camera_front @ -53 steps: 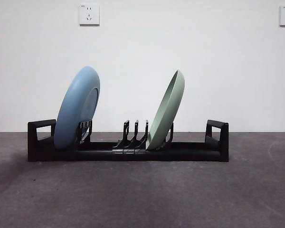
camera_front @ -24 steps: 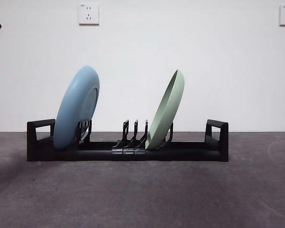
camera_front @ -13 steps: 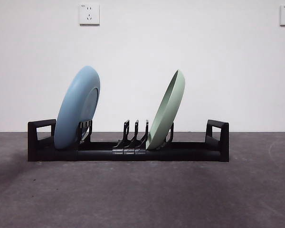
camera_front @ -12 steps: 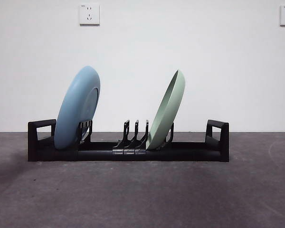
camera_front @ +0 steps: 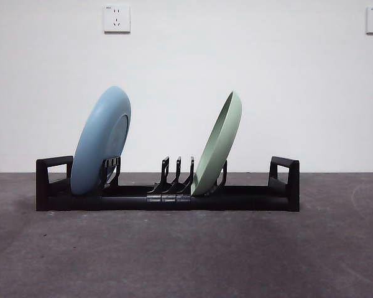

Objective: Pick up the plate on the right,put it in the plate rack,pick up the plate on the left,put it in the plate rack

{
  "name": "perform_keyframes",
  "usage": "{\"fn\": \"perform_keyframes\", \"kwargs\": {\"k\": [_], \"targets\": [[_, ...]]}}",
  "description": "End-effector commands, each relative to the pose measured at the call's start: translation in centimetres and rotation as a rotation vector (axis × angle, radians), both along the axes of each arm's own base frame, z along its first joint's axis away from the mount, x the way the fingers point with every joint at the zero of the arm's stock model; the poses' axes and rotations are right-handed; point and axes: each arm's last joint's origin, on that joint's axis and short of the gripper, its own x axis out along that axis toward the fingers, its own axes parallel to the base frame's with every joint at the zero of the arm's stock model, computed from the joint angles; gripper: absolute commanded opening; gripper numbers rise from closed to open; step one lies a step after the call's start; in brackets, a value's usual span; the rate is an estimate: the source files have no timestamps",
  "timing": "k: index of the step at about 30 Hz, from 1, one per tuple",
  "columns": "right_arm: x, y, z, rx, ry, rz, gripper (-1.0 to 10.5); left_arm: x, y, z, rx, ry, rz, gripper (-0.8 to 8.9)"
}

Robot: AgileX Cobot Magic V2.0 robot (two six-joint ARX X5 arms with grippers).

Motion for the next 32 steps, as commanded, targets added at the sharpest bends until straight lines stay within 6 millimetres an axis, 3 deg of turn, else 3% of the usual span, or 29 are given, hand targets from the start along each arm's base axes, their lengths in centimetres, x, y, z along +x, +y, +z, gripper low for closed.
{"fn": "perform_keyframes", "kwargs": {"k": [1,10,32], "targets": [[0.1,0.0,-0.2,0.01,0.003,-0.004,0.1,0.1,0.2,-1.7,0.007,0.012,0.016,-0.04],[0.1,0.0,-0.2,0.01,0.002,-0.004,0.1,0.5,0.2,-4.7,0.009,0.042,0.03,-0.04],[0.1,0.0,-0.2,0.009,0.003,-0.004,0.1,0.5,0.2,-4.6,0.012,0.035,0.031,-0.03]]}}
